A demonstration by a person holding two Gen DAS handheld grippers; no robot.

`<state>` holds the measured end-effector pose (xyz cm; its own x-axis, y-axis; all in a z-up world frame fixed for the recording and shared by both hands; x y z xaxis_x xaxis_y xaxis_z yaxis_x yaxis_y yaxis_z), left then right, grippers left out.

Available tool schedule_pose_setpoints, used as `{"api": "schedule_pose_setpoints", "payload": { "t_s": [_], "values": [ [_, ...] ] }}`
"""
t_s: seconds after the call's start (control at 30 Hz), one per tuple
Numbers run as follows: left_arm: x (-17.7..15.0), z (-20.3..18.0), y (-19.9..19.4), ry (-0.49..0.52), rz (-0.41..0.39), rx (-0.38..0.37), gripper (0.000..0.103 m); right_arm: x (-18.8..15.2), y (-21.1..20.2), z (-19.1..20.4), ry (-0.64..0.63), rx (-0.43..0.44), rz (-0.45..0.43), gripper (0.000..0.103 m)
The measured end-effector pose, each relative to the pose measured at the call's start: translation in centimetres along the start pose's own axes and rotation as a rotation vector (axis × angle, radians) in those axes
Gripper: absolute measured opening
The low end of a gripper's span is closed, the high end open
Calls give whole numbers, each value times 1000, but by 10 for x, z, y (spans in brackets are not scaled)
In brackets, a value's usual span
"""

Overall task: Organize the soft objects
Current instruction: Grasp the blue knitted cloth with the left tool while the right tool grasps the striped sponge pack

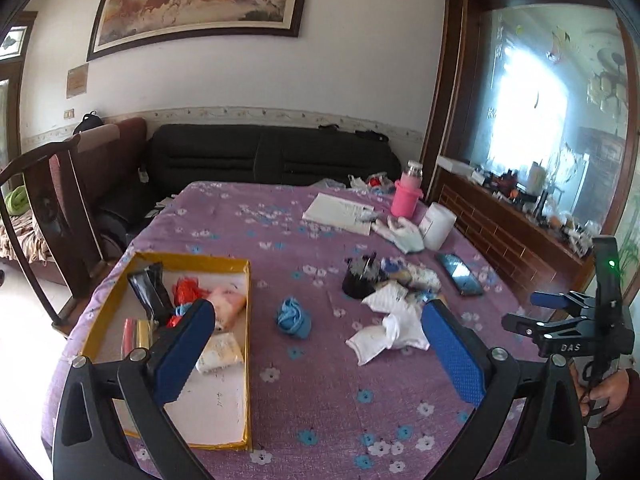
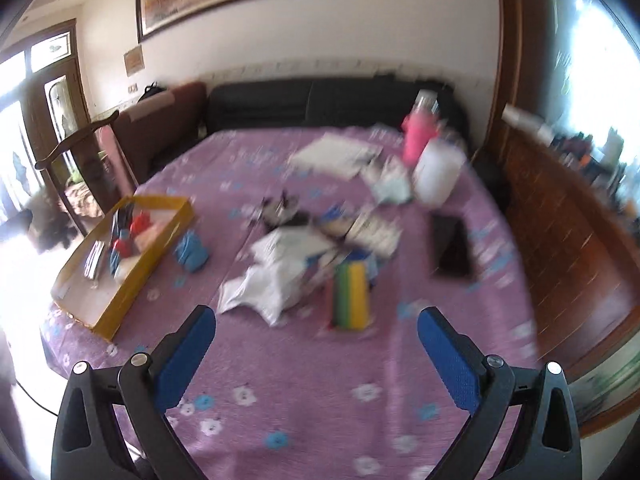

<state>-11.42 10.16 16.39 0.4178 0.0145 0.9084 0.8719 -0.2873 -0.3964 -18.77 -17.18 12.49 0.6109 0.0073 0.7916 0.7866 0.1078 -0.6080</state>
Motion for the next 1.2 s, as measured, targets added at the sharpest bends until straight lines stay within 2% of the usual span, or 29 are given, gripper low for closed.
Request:
{"api": "schedule_pose_setpoints", "payload": {
  "t_s": [0.17, 0.27, 0.4, 0.47, 0.57, 0.77, 0.9, 0.93, 1.0, 1.03, 1.2],
  "values": [
    [-26, 17, 37, -43, 101, 11, 103, -16, 42, -24, 96, -25, 37, 102],
    [-40, 26, 58, -72, 162, 23, 103, -22, 55, -43, 159, -32, 43, 102],
    [-50, 22, 88, -68, 215, -1, 103, -29, 67, -64, 199, -56, 41, 102],
    [-53, 16, 105, -67, 229, -16, 96, -33, 73, -71, 224, -51, 48, 102],
    [-50, 7, 134, -66, 271, -31, 92, -38, 83, -81, 259, -43, 54, 102],
    [-55, -2, 198, 48, 347, 55, 92, -47, 99, -100, 332, -37, 56, 102],
    [-68, 3, 235, 107, 407, 144, 92, -55, 103, -110, 382, -20, 47, 102],
    [-72, 6, 242, 101, 422, 151, 90, -57, 104, -110, 390, -16, 47, 102],
    [-78, 10, 248, 62, 455, 126, 59, -60, 106, -112, 396, -20, 54, 102],
    [-80, 13, 249, 39, 469, 118, 33, -62, 107, -113, 400, -19, 59, 102],
    [-67, 18, 216, -50, 380, 51, 34, -63, 112, -115, 409, -15, 73, 102]
  ]
}}
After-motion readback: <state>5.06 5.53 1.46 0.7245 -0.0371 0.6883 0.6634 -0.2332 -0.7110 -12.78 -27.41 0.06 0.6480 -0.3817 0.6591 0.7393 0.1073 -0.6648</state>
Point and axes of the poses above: each gripper's, at about its wrist camera, not at the fingertips, and y roughly the way its jaws point, z to its left, x to its top, the point moved 4 cm from there along y, roughly the way its jaws point, and after that the axes turned 6 degrees about -z, right-handed, at the moved point
